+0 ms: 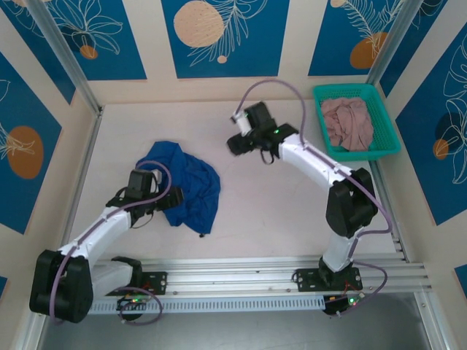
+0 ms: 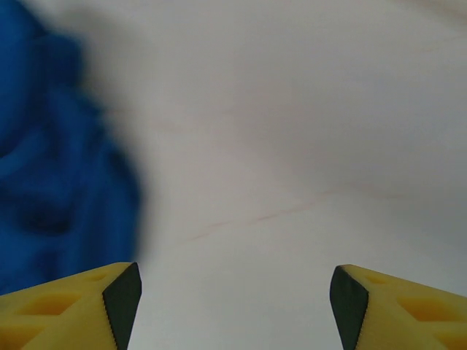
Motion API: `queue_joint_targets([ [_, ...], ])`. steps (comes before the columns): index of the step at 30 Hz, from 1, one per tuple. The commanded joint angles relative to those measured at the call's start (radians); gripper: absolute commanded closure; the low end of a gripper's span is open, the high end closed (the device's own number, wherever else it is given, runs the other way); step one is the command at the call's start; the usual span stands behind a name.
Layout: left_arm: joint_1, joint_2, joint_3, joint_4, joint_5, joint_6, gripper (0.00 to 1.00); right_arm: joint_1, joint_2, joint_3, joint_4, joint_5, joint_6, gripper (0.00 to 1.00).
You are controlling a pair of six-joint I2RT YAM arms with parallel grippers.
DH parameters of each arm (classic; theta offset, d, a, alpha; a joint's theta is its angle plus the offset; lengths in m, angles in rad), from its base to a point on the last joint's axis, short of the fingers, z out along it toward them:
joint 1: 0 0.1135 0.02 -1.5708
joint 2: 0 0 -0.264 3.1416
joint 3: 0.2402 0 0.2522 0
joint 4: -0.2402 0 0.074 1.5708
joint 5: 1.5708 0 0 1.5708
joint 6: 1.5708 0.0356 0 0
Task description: Fold the inside-out t-shirt
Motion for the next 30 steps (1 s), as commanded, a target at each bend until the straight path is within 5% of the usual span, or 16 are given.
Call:
queue_joint_targets([
  [1,-0.023,-0.039,0.002,-0.005,-0.025,0.019,0.12,0.058,-0.016,-0.156,0.092,-0.227,0.157,0.29],
  [6,-0.061,-0.133,-0.018,-0.062,-0.048,0.019,0.13,0.143,-0.003,-0.321,0.241,-0.355,0.326,0.3],
  [12,-0.184,-0.239,-0.023,-0.167,-0.18,0.03,0.11,0.228,0.029,-0.404,0.3,-0.347,0.432,0.31],
  [19,-0.272,-0.125,-0.037,-0.088,-0.212,0.007,0.22,0.345,0.035,-0.467,0.33,-0.296,0.527,0.33],
  [24,-0.273,-0.009,-0.046,0.022,-0.212,-0.037,0.47,0.407,0.092,-0.448,0.355,-0.264,0.58,0.42],
  [28,-0.272,0.05,-0.049,0.086,-0.238,-0.054,0.88,0.406,0.123,-0.439,0.373,-0.222,0.598,0.75],
  [30,-0.271,0.047,-0.034,0.092,-0.25,-0.059,0.98,0.388,0.097,-0.436,0.363,-0.215,0.579,0.9],
])
